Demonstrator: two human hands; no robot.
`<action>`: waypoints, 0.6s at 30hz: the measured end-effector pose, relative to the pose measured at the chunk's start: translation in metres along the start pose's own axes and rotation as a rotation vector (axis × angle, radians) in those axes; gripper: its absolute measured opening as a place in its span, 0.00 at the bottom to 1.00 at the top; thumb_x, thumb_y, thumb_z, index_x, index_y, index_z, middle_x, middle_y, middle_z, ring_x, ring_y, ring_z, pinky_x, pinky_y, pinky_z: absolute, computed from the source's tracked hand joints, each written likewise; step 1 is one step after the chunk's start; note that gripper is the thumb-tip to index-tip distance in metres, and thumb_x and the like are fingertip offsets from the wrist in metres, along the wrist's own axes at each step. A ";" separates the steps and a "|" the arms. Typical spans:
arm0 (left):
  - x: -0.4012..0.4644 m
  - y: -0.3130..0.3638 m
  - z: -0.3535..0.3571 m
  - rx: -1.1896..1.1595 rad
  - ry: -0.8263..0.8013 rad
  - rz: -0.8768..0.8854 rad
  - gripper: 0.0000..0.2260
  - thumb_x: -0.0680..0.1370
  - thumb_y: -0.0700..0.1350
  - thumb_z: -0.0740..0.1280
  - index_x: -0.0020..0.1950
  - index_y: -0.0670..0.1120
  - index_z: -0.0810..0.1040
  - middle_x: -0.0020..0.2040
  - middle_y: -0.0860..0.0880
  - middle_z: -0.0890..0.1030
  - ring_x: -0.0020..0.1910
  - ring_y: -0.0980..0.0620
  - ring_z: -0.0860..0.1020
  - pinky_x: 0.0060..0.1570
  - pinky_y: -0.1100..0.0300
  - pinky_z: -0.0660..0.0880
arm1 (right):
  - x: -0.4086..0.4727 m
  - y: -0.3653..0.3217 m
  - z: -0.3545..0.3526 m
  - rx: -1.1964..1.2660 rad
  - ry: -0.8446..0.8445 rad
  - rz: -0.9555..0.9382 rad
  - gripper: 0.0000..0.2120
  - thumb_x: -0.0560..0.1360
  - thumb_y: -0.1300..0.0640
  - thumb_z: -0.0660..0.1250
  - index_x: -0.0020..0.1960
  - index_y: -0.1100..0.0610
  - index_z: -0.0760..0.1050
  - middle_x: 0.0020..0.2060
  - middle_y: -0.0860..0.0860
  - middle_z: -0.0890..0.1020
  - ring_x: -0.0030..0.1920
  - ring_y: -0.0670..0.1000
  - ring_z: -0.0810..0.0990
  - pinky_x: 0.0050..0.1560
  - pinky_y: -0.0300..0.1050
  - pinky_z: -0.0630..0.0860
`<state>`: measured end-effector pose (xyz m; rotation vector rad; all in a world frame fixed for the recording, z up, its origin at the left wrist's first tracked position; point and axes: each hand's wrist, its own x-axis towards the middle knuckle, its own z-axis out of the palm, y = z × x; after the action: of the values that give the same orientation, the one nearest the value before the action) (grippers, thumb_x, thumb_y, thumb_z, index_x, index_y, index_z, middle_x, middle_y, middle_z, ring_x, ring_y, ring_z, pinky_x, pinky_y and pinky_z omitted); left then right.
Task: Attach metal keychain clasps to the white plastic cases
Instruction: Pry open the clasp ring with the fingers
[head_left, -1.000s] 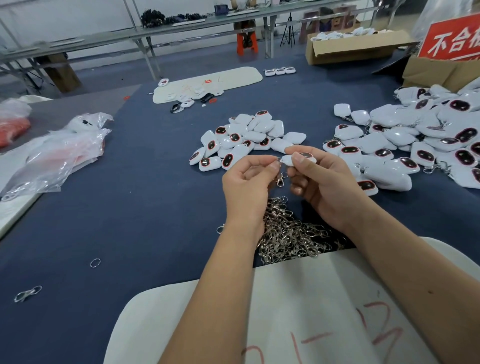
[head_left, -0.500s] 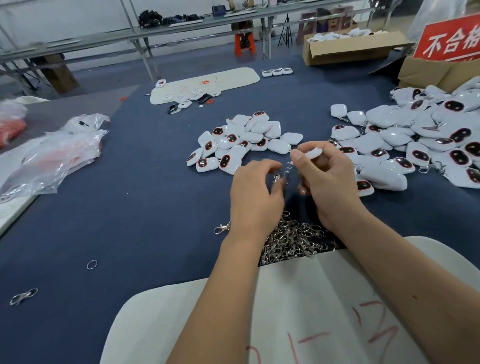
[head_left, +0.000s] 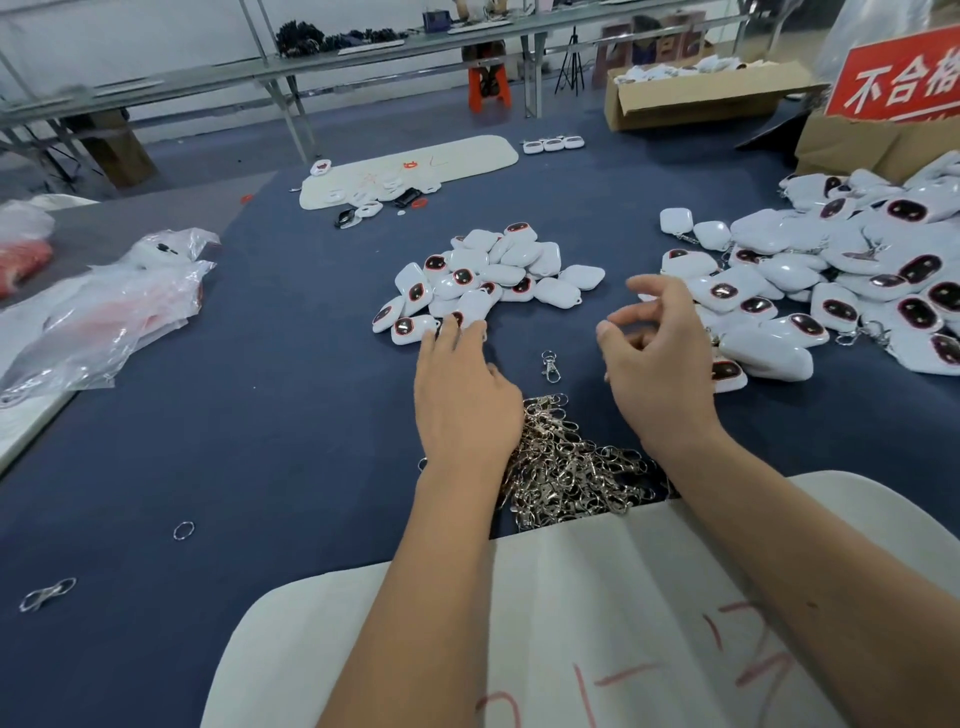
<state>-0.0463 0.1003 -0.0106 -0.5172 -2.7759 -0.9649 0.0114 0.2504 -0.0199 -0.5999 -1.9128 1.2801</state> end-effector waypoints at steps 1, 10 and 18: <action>-0.001 0.001 0.000 -0.068 0.027 -0.007 0.21 0.79 0.35 0.60 0.71 0.48 0.75 0.70 0.48 0.75 0.72 0.46 0.69 0.66 0.56 0.68 | 0.000 -0.001 0.000 -0.035 -0.033 -0.022 0.15 0.78 0.62 0.69 0.63 0.52 0.74 0.43 0.44 0.82 0.37 0.44 0.80 0.48 0.53 0.81; -0.005 0.007 0.005 -0.288 -0.094 0.157 0.29 0.73 0.26 0.59 0.66 0.51 0.82 0.66 0.53 0.81 0.66 0.54 0.77 0.66 0.64 0.70 | -0.003 -0.007 0.000 -0.252 -0.247 -0.190 0.14 0.78 0.67 0.67 0.61 0.56 0.82 0.50 0.51 0.85 0.48 0.49 0.81 0.57 0.45 0.77; -0.003 0.007 0.006 -0.242 0.049 0.095 0.12 0.74 0.33 0.66 0.46 0.50 0.80 0.49 0.54 0.78 0.52 0.51 0.76 0.54 0.57 0.73 | -0.007 -0.007 0.006 -0.524 -0.503 -0.373 0.23 0.79 0.63 0.69 0.73 0.52 0.76 0.68 0.49 0.79 0.69 0.55 0.70 0.69 0.40 0.61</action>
<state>-0.0413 0.1089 -0.0120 -0.6431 -2.5799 -1.2800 0.0112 0.2394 -0.0167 -0.1465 -2.6581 0.7245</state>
